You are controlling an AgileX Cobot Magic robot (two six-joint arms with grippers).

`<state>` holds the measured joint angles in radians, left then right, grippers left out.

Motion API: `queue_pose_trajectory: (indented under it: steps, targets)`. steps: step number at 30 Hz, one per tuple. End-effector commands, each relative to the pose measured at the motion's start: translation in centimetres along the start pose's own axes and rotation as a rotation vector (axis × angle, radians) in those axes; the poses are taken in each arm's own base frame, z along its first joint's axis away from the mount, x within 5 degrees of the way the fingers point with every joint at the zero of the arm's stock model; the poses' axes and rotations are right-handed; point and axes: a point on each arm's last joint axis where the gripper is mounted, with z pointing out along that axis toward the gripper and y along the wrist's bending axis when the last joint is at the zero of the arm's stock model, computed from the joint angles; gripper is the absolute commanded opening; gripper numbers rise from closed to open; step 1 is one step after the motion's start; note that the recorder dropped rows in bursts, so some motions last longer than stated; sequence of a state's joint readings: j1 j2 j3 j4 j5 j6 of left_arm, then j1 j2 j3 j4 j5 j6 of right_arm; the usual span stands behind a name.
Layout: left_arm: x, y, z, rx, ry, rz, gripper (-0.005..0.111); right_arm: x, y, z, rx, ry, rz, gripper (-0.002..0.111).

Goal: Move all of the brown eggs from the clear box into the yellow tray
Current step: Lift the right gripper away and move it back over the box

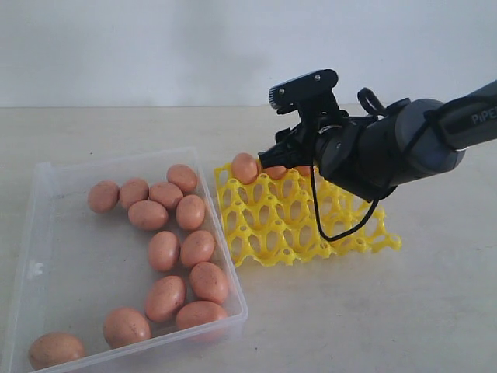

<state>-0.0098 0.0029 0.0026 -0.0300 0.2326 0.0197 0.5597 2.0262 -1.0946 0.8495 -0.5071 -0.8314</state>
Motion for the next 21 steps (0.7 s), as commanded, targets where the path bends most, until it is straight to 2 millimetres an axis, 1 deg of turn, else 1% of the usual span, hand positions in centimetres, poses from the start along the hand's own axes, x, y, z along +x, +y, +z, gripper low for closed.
queue_pose_trajectory:
  steps: [1,8,10,13,14,16,19,21]
  targets:
    - [-0.1,0.0,0.0,0.007,-0.007,-0.004,-0.004,-2.4,-0.9,-1.2,0.024,-0.075,0.0,0.06]
    - [-0.1,0.0,0.0,0.007,-0.007,-0.004,-0.004,-5.7,-1.9,-3.7,0.037,-0.17,-0.037,0.06]
    - [-0.1,0.0,0.0,0.007,-0.007,-0.004,-0.004,-6.4,-1.7,-4.4,0.027,-0.187,-0.07,0.06]
    - [-0.1,0.0,0.0,0.007,-0.007,-0.004,-0.004,-7.3,-0.4,-5.9,-0.034,-0.198,-0.157,0.058]
    - [-0.1,0.0,0.0,0.007,-0.007,-0.004,-0.004,-7.4,0.2,-6.3,-0.065,-0.191,-0.177,0.056]
    - [-0.1,0.0,0.0,0.007,-0.007,-0.004,-0.004,-7.5,2.0,-7.3,-0.156,-0.173,-0.233,0.048]
    - [-0.1,0.0,0.0,0.007,-0.007,-0.004,-0.004,-7.5,5.6,-8.8,-0.345,-0.142,-0.306,0.036]
    - [-0.1,0.0,0.0,0.007,-0.007,-0.004,-0.004,-7.9,7.9,-10.1,-0.463,-0.134,-0.322,0.034]
